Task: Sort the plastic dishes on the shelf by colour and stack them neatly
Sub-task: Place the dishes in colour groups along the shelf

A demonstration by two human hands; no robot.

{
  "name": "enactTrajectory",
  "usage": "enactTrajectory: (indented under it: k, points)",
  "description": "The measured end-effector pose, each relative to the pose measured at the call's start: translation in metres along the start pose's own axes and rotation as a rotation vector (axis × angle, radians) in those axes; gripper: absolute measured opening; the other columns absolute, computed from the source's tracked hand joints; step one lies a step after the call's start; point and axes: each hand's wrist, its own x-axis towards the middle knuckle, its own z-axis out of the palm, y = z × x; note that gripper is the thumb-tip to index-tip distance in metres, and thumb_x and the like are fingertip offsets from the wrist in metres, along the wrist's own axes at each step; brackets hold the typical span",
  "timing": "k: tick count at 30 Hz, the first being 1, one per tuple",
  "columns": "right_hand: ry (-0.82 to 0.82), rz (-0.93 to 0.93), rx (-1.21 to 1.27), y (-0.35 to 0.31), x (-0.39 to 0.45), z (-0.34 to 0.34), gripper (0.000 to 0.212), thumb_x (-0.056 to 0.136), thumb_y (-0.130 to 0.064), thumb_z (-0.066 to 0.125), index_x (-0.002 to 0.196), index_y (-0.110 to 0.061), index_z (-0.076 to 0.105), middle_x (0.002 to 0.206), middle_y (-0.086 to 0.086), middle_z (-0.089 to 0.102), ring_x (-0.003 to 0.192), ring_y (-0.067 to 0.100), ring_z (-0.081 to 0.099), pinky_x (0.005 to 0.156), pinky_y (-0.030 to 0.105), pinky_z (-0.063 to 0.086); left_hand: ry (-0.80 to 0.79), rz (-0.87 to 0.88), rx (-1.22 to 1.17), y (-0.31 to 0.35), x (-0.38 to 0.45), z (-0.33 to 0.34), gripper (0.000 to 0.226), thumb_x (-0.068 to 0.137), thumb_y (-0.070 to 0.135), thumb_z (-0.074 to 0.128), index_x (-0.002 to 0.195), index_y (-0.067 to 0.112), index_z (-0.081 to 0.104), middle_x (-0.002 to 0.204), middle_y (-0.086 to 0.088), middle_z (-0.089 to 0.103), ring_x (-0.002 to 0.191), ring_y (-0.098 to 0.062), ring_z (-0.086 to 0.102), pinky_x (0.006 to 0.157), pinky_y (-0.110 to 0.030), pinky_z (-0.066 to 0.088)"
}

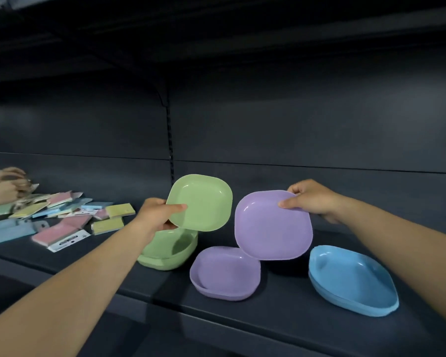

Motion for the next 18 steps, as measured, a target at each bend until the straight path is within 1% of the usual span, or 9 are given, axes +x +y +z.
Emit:
enactTrajectory:
  k: [2,4,5,7,9,11,14,18]
  points:
    - [-0.032,0.072,0.017,-0.004,-0.001,0.020,0.013,0.083,-0.014,0.068,0.077,-0.007,0.059,0.073,0.006,0.060,0.066,0.018,0.055,0.059,0.024,0.042,-0.003,-0.008,-0.025,-0.003,0.009,-0.009,0.018,0.079,0.009,0.074,0.091,0.000,0.063,0.092,-0.015,0.069,0.083,-0.027,0.068,0.066,-0.031,0.058]
    - [-0.059,0.143,0.030,-0.004,-0.004,0.042,0.018,0.084,-0.013,0.067,0.070,-0.012,0.055,0.068,0.002,0.057,0.060,0.014,0.051,0.048,0.018,0.039,-0.003,-0.015,-0.038,-0.008,0.015,-0.015,0.014,0.080,0.007,0.073,0.084,0.002,0.061,0.088,-0.013,0.068,0.076,-0.023,0.066,0.054,-0.024,0.058]
    - [-0.068,0.172,0.033,-0.003,-0.005,0.054,0.022,0.084,-0.013,0.067,0.067,-0.014,0.053,0.066,0.001,0.056,0.058,0.014,0.050,0.045,0.017,0.036,-0.002,-0.022,-0.046,-0.011,0.018,-0.018,0.013,0.080,0.007,0.073,0.083,0.003,0.060,0.085,-0.012,0.067,0.073,-0.021,0.065,0.048,-0.022,0.056]
    - [-0.080,0.227,0.055,0.004,-0.007,0.077,0.025,0.082,-0.012,0.069,0.064,-0.015,0.052,0.068,0.003,0.055,0.062,0.017,0.049,0.048,0.020,0.034,-0.014,-0.037,-0.067,-0.017,0.024,-0.024,0.013,0.081,0.005,0.072,0.085,0.001,0.060,0.085,-0.012,0.066,0.072,-0.020,0.064,0.042,-0.020,0.053]
    - [-0.078,0.278,0.088,0.009,-0.008,0.096,0.025,0.081,-0.011,0.070,0.063,-0.015,0.053,0.072,0.006,0.056,0.069,0.021,0.048,0.052,0.024,0.033,-0.041,-0.051,-0.083,-0.024,0.029,-0.030,0.014,0.081,0.005,0.072,0.087,0.000,0.060,0.085,-0.013,0.066,0.072,-0.020,0.064,0.041,-0.019,0.052]
    - [-0.067,0.322,0.112,0.013,-0.008,0.109,0.027,0.080,-0.011,0.072,0.061,-0.015,0.053,0.072,0.006,0.056,0.071,0.023,0.048,0.053,0.025,0.032,-0.065,-0.063,-0.083,-0.030,0.035,-0.035,0.013,0.080,0.005,0.072,0.084,0.001,0.060,0.084,-0.012,0.066,0.071,-0.020,0.064,0.041,-0.019,0.052]
    - [-0.038,0.351,0.118,0.015,-0.008,0.117,0.025,0.078,-0.010,0.073,0.061,-0.014,0.055,0.067,0.004,0.057,0.066,0.020,0.050,0.053,0.024,0.035,-0.092,-0.082,-0.084,-0.037,0.042,-0.039,0.014,0.080,0.005,0.073,0.083,0.002,0.060,0.083,-0.012,0.066,0.070,-0.019,0.064,0.042,-0.020,0.052]
    - [-0.008,0.367,0.127,0.016,-0.011,0.121,0.021,0.079,-0.009,0.073,0.067,-0.012,0.055,0.069,0.004,0.058,0.060,0.016,0.051,0.046,0.020,0.036,-0.132,-0.091,-0.066,-0.043,0.048,-0.039,0.017,0.078,0.007,0.074,0.087,0.001,0.062,0.085,-0.011,0.067,0.072,-0.019,0.064,0.042,-0.020,0.052]
